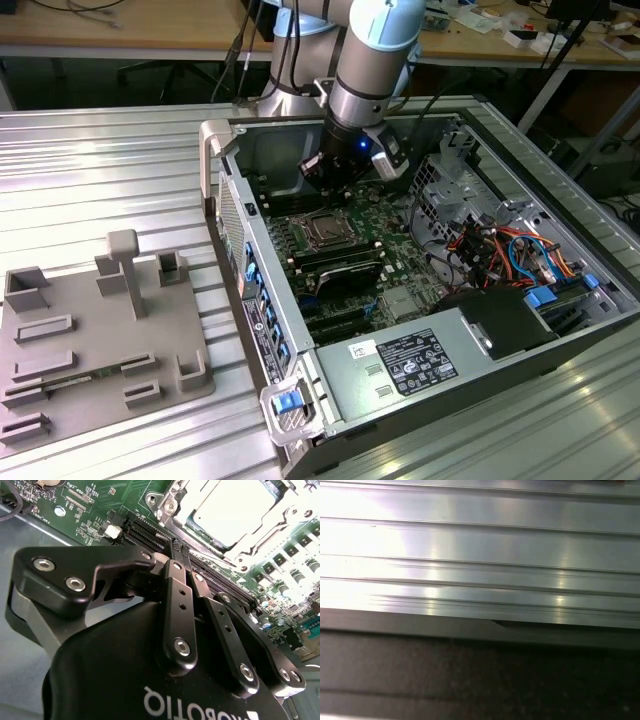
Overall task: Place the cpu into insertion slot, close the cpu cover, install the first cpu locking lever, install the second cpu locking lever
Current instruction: 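Install the first cpu locking lever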
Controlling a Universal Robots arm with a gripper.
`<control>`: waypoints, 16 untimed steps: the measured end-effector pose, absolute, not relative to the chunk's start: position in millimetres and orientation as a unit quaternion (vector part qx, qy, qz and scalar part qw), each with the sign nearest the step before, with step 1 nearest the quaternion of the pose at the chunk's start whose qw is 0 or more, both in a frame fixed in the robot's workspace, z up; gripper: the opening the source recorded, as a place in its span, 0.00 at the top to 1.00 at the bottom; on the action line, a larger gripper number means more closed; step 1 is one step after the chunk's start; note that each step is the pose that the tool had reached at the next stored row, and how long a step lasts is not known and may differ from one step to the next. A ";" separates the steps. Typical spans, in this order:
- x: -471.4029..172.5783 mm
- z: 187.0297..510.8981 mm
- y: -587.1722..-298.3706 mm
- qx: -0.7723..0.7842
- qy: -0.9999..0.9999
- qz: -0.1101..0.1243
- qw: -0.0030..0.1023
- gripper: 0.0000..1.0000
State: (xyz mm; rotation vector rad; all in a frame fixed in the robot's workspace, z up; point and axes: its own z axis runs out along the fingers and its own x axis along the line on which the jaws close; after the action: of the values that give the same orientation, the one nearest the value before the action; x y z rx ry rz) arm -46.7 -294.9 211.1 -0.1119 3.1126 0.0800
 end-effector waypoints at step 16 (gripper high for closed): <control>-44.7 205.1 -296.3 -0.042 0.999 0.026 0.013 0.89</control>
State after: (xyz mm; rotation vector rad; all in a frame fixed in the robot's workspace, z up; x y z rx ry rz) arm -44.7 -296.3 205.1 -0.1302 3.1117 0.0818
